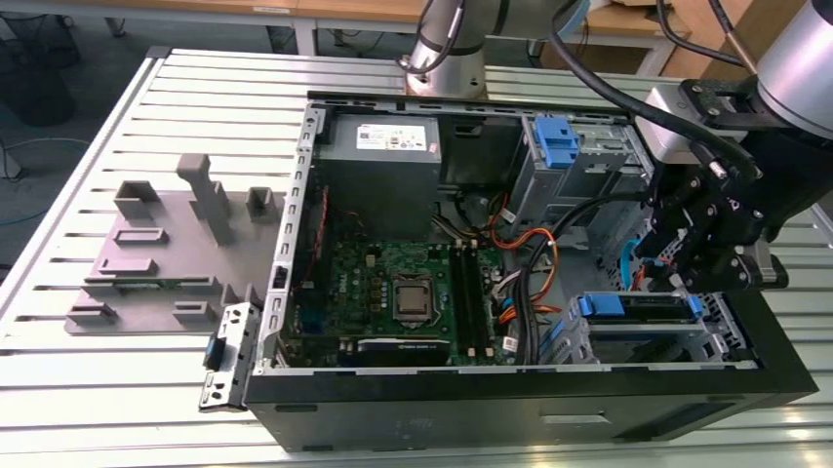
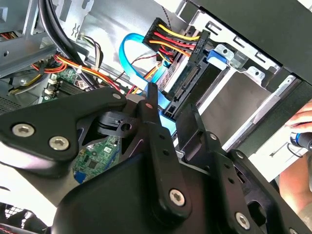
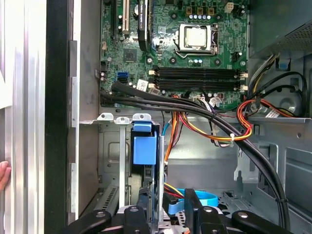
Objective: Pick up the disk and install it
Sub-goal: 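Insert the first disk wire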
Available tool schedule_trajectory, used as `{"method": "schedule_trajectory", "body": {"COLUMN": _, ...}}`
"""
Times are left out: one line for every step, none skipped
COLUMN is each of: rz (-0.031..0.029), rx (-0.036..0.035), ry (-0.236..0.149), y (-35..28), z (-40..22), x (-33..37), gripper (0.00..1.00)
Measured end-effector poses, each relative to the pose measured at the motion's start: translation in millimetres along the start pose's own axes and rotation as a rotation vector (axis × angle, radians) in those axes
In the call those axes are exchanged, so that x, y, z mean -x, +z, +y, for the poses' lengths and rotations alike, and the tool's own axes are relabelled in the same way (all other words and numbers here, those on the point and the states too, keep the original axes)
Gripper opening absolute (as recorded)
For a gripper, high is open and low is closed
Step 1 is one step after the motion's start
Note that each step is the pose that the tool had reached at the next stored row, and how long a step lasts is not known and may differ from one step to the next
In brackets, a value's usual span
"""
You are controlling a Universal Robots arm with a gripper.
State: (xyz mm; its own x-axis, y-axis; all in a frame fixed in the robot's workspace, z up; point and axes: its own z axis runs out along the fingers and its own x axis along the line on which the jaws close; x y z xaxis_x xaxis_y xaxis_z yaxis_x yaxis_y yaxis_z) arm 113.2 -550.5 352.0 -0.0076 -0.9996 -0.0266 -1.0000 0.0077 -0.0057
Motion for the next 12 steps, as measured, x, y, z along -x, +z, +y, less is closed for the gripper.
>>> {"method": "schedule_trajectory", "body": {"rz": 0.0000, "rx": 0.0000, "ry": 0.000, "y": 0.1, "z": 0.0, "x": 0.0, "gripper": 0.42}}
{"method": "schedule_trajectory", "body": {"rz": 0.0000, "rx": 0.0000, "ry": 0.000, "y": 0.1, "z": 0.0, "x": 0.0, "gripper": 0.42}}
{"method": "schedule_trajectory", "body": {"rz": 0.0000, "rx": 0.0000, "ry": 0.000, "y": 0.1, "z": 0.0, "x": 0.0, "gripper": 0.42}}
{"method": "schedule_trajectory", "body": {"rz": 0.0000, "rx": 0.0000, "ry": 0.000, "y": 0.2, "z": 0.0, "x": 0.0, "gripper": 0.42}}
{"method": "schedule_trajectory", "body": {"rz": -0.0001, "rx": 0.0000, "ry": 0.000, "y": 0.2, "z": 0.0, "x": 0.0, "gripper": 0.41}}
{"method": "schedule_trajectory", "body": {"rz": 0.0000, "rx": 0.0000, "ry": 0.000, "y": 0.3, "z": 0.0, "x": 0.0, "gripper": 0.35}}
{"method": "schedule_trajectory", "body": {"rz": -0.0001, "rx": 0.0000, "ry": 0.000, "y": 0.3, "z": 0.0, "x": 0.0, "gripper": 0.35}}
{"method": "schedule_trajectory", "body": {"rz": 0.0000, "rx": 0.0000, "ry": 0.000, "y": 0.3, "z": 0.0, "x": 0.0, "gripper": 0.29}}
{"method": "schedule_trajectory", "body": {"rz": 0.0000, "rx": 0.0000, "ry": 0.000, "y": 0.4, "z": 0.0, "x": 0.0, "gripper": 0.23}}
{"method": "schedule_trajectory", "body": {"rz": -0.0001, "rx": 0.0000, "ry": 0.000, "y": 0.4, "z": 0.0, "x": 0.0, "gripper": 0.17}}
{"method": "schedule_trajectory", "body": {"rz": -0.0001, "rx": 0.0000, "ry": 0.000, "y": 0.5, "z": 0.0, "x": 0.0, "gripper": 0.16}}
{"method": "schedule_trajectory", "body": {"rz": 0.0000, "rx": 0.0000, "ry": 0.000, "y": 0.5, "z": 0.0, "x": 0.0, "gripper": 0.16}}
